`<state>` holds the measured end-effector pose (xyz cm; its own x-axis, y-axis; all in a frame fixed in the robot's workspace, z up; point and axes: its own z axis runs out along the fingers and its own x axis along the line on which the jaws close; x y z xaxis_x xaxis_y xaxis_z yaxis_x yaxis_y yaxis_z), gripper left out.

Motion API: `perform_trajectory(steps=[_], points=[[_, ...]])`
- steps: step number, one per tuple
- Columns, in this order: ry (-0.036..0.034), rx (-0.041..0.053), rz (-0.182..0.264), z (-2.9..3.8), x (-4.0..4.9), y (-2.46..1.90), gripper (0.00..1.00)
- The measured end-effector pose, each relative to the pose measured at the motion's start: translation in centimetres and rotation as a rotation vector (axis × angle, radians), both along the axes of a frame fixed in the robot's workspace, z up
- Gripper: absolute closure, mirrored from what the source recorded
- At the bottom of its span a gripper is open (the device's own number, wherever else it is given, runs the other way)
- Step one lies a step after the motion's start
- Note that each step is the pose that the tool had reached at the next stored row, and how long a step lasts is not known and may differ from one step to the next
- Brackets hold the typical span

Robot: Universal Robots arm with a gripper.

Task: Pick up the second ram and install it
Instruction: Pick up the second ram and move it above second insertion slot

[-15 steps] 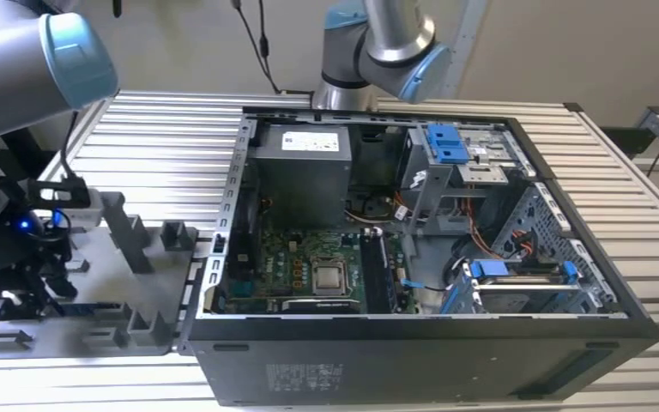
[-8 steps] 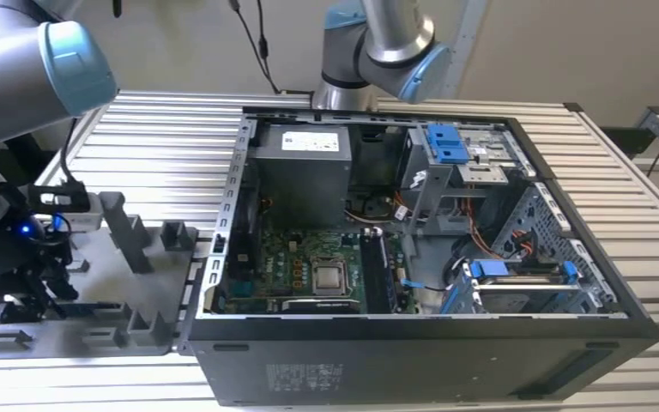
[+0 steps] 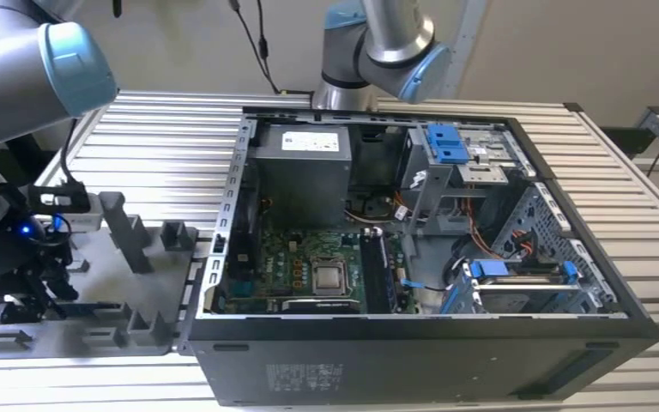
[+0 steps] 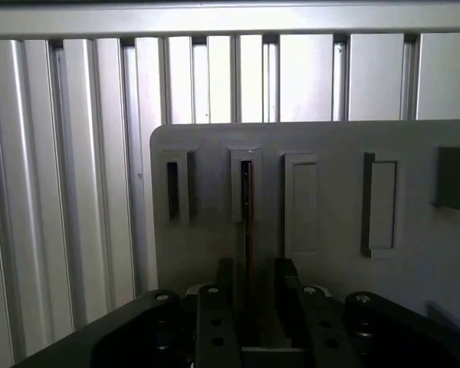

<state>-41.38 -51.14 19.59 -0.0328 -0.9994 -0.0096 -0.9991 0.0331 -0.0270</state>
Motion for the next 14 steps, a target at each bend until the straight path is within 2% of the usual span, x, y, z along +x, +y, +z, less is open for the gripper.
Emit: perform_trajectory(steps=[2,3,4,5,10,12,14], points=[[0.0,0.0,0.0,-0.01,0.0,0.0,0.66],[0.0,0.0,0.0,-0.01,0.0,0.0,0.73],[-0.0001,0.0001,0.0,-0.02,0.0,0.0,0.73],[-0.0001,0.0,0.0,-0.02,0.0,0.0,0.79],[0.0,0.0,0.0,-0.04,0.0,0.0,0.79],[0.0,0.0,0.0,-0.05,0.0,0.0,0.86],[0.0,0.0,0.0,-0.06,0.0,0.0,0.86]])
